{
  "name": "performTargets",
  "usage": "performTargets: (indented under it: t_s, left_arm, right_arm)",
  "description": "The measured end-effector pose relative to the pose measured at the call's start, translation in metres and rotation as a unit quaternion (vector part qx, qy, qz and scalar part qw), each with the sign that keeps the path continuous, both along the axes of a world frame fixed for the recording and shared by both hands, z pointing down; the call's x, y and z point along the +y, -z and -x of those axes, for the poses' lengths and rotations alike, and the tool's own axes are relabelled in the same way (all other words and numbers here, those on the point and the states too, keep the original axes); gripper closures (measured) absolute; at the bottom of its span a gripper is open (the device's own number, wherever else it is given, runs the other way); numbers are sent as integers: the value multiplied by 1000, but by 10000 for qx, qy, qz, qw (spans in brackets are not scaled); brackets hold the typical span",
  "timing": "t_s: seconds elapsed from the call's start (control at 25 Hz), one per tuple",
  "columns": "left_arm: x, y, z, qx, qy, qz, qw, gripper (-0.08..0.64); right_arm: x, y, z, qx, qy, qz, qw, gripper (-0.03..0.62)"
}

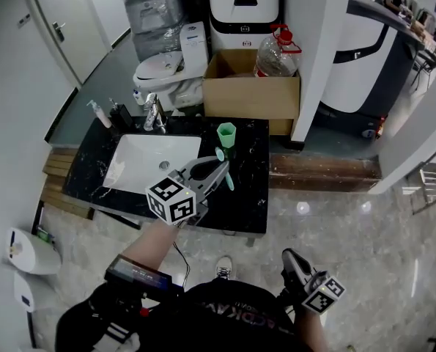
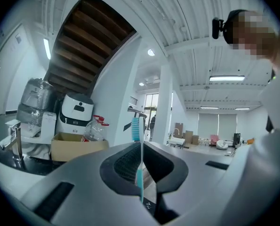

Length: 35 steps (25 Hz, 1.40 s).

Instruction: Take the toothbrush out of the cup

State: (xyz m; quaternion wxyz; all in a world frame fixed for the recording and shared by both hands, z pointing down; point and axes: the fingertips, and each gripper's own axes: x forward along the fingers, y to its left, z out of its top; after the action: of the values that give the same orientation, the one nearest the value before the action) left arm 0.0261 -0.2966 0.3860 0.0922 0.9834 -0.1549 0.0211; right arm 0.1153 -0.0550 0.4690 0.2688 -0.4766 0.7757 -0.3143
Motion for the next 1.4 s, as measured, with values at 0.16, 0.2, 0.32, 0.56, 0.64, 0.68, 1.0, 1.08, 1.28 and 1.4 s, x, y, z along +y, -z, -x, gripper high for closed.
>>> performTargets:
  t_s: [0.16,0.2,0.32,0.56,0.64,0.68,1.0,1.08,1.28,1.4]
  left_arm:
    - [45,-24,9,1,99,282,9996,540]
    - [56,-31,11,-16,109,351,9993,540]
    - [88,-44,18,-70,183,491,9986,540]
    - [149,-45,26,-328,509,236,9979,540]
    - [172,-45,25,-429,579,92,9974,540]
    - [183,-45,25,-451,615,61,9971,540]
    - [252,-59,24,-481,916,254,9943,540]
    - [264,-63,27,-514,1006,342,9930,540]
    - [285,-68,35,-564,1135,544,9904,540]
    - [292,-70,39,-626,1164,519,9899,540]
  right_arm:
    - [11,1,1,120,227,-23,9997,581]
    - [15,2,3,122,291,-30,9995,581]
    - [26,4,4,123,493,-42,9987,581]
    - [50,8,4,165,923,-105,9955,581]
    - [59,8,4,175,1070,-117,9940,581]
    - [64,7,4,178,1142,-123,9932,581]
    - [96,3,7,70,1613,-190,9867,581]
    - [102,1,9,13,1713,-171,9851,581]
    - [114,-4,16,-132,1859,-115,9824,581]
    - [116,-5,20,-199,1919,-117,9812,581]
